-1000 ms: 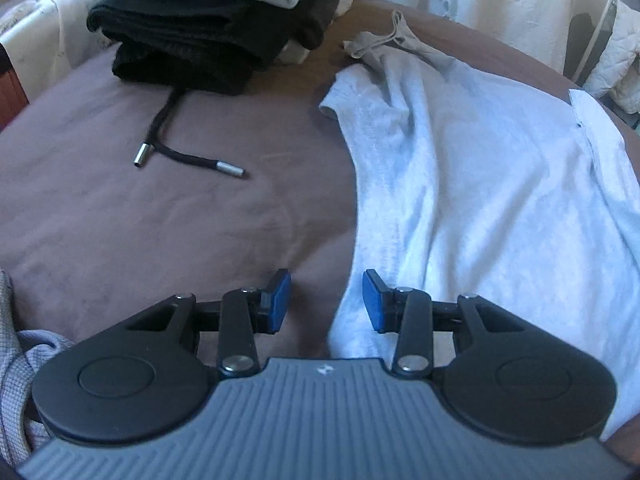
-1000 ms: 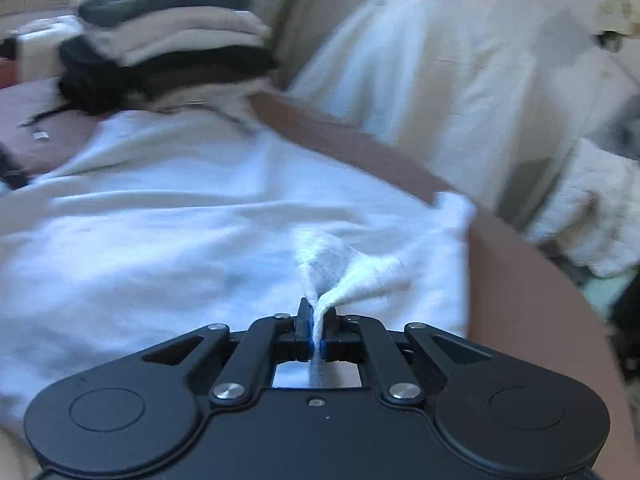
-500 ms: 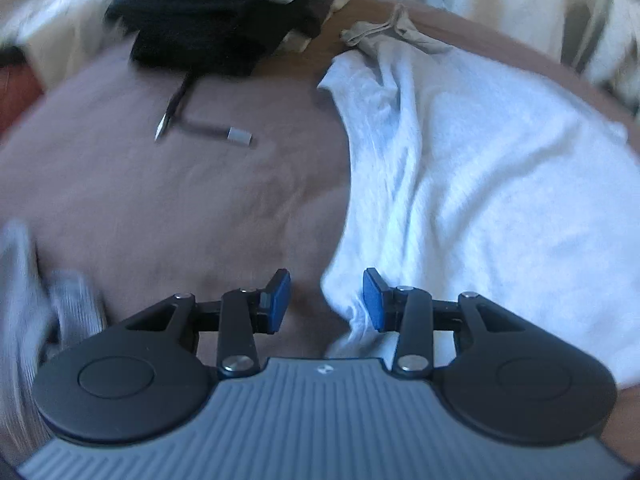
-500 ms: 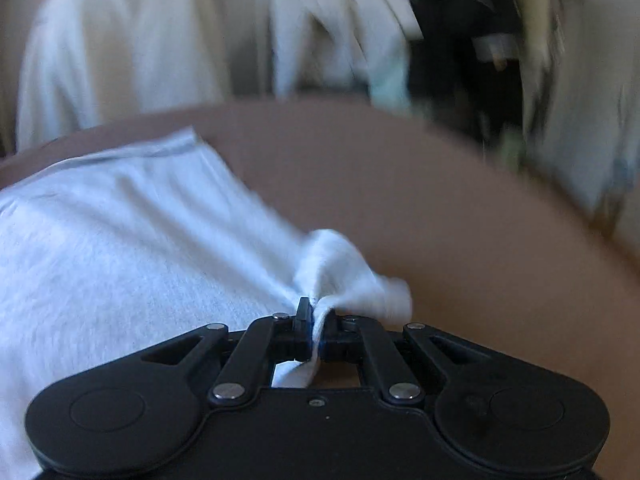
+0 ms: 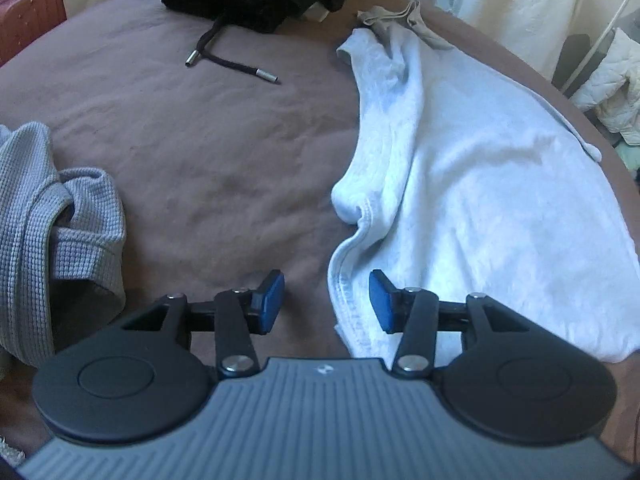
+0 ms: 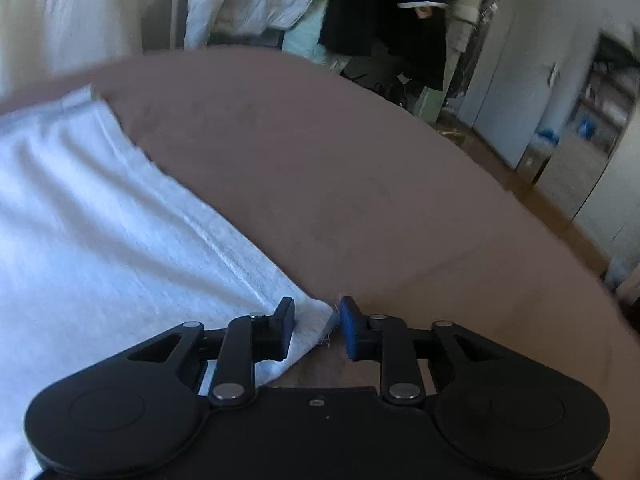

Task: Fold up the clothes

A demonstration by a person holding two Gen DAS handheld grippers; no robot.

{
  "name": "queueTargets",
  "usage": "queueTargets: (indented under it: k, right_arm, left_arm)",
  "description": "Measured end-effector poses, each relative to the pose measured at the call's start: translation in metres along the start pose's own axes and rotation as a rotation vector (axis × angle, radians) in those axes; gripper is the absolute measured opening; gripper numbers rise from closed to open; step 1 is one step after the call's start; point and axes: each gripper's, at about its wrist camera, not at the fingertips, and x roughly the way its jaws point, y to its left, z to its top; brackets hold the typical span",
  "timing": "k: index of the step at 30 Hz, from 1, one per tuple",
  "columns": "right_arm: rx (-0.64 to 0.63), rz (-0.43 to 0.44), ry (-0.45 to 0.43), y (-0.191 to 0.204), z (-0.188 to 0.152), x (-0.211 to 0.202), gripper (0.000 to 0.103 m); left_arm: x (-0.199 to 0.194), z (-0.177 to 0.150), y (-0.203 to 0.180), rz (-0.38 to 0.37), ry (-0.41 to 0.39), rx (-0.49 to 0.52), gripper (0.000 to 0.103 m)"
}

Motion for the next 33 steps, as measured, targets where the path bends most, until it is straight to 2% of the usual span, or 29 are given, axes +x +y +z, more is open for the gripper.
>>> queueTargets:
  k: [2,3,5,8,10,11,12,13,14,16,18,21,23,26,28,30,33]
  right_arm:
    - [-0.01,0.004,-0.029,0.004,0.008,-0.014,0.037]
    - [-0.015,0.032,-0.051,0.009,0.016,-0.025,0.043]
    - [-0.029,0.138,-0.076,0.025,0.031,-0.047,0.049]
    - [-0.096,0.413,-0.009,0.07,0.04,-0.072,0.053]
    - [-0.146,0.629,0.094,0.107,0.033,-0.081,0.053]
    - [-0.167,0.739,0.159,0.129,0.025,-0.085,0.053]
    - [-0.189,0.836,0.219,0.149,0.014,-0.088,0.053]
    - [-0.212,0.924,0.271,0.169,0.003,-0.092,0.053]
    - [-0.255,1.006,0.306,0.188,-0.009,-0.1,0.053]
    - [-0.385,1.14,0.33,0.224,-0.03,-0.123,0.053]
    - [-0.563,1.208,0.294,0.256,-0.045,-0.144,0.053]
    - [-0.823,1.207,0.157,0.287,-0.056,-0.161,0.054]
    - [-0.909,1.237,0.124,0.292,-0.067,-0.176,0.054]
    - [-0.926,1.379,0.18,0.285,-0.075,-0.197,0.055]
    - [-0.938,1.468,0.24,0.288,-0.081,-0.2,0.073]
    - [-0.965,1.499,0.307,0.297,-0.093,-0.201,0.082]
    - [-0.965,1.518,0.402,0.31,-0.111,-0.203,0.082]
  left_arm:
    - [0.002,0.001,0.005,-0.001,0.021,-0.025,0.047]
    - [0.002,0.002,0.007,-0.008,0.027,-0.038,0.048]
    - [0.003,0.005,0.009,-0.039,0.035,-0.067,0.061]
    - [0.01,0.006,0.01,-0.117,0.067,-0.13,0.081]
    - [0.016,0.005,0.008,-0.147,0.073,-0.152,0.081]
    - [0.016,0.005,0.002,-0.149,0.066,-0.116,0.078]
    - [0.016,0.005,-0.004,-0.152,0.06,-0.079,0.068]
    - [0.016,0.004,-0.009,-0.164,0.056,-0.052,0.029]
    - [0.016,0.003,-0.012,-0.195,0.058,-0.044,0.006]
    - [0.016,0.003,-0.011,-0.264,0.044,-0.067,0.006]
    - [0.015,0.008,-0.008,-0.309,0.005,-0.107,0.006]
    - [0.018,0.023,-0.011,-0.36,-0.064,-0.135,0.006]
    - [0.022,0.035,-0.018,-0.397,-0.104,-0.127,0.006]
    - [0.032,0.043,-0.026,-0.427,-0.122,-0.103,0.006]
    - [0.036,0.041,-0.027,-0.437,-0.129,-0.094,0.006]
    - [0.036,0.039,-0.024,-0.45,-0.143,-0.093,0.006]
    - [0.032,0.04,-0.015,-0.458,-0.148,-0.087,0.006]
